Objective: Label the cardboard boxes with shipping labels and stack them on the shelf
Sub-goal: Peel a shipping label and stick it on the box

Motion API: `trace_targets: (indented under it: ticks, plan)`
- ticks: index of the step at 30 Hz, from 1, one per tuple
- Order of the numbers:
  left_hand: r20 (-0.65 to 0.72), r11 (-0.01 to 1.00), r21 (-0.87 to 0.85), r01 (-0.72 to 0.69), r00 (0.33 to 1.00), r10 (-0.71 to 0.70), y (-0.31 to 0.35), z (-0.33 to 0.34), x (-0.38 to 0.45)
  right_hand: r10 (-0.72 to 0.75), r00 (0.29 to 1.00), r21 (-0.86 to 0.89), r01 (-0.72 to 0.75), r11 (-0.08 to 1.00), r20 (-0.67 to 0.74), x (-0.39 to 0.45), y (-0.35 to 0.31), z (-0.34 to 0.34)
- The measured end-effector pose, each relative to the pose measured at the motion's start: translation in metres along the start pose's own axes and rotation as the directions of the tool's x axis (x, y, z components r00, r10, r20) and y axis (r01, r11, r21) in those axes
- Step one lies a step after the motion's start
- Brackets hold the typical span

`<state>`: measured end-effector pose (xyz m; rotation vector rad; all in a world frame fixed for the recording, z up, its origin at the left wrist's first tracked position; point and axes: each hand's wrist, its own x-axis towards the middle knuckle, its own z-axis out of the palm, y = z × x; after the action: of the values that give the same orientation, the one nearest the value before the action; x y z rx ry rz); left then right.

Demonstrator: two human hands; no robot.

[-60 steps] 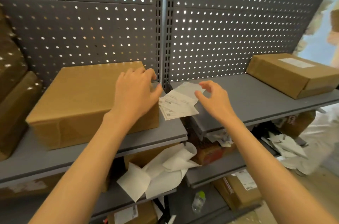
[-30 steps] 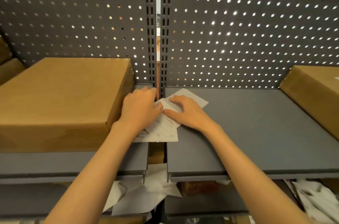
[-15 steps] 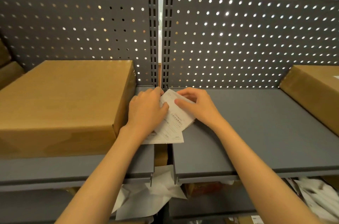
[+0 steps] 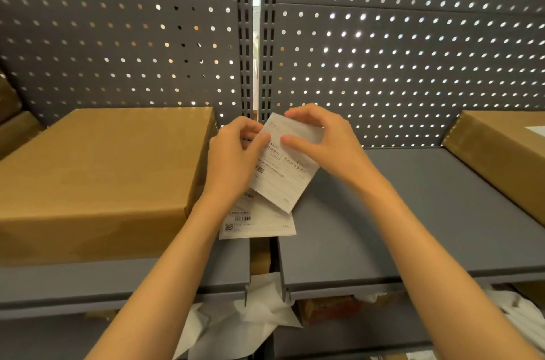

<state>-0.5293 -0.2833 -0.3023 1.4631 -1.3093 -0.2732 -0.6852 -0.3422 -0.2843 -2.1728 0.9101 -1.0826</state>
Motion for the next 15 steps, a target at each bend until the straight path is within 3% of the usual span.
trace_targets:
  ticks: [4,15]
  plan:
    - [0.062,0.991,-0.129,0.041,0.997,-0.034,0.004,-0.005,0.003,-0.024,1.0,0.018,0.024,1.0,0.008,0.005,-0.007,-0.006]
    - [0.052,0.992,-0.08,-0.096,0.994,0.1,0.014,-0.008,0.001,0.016,0.988,0.003,-0.016,1.0,0.156,0.004,-0.006,-0.007]
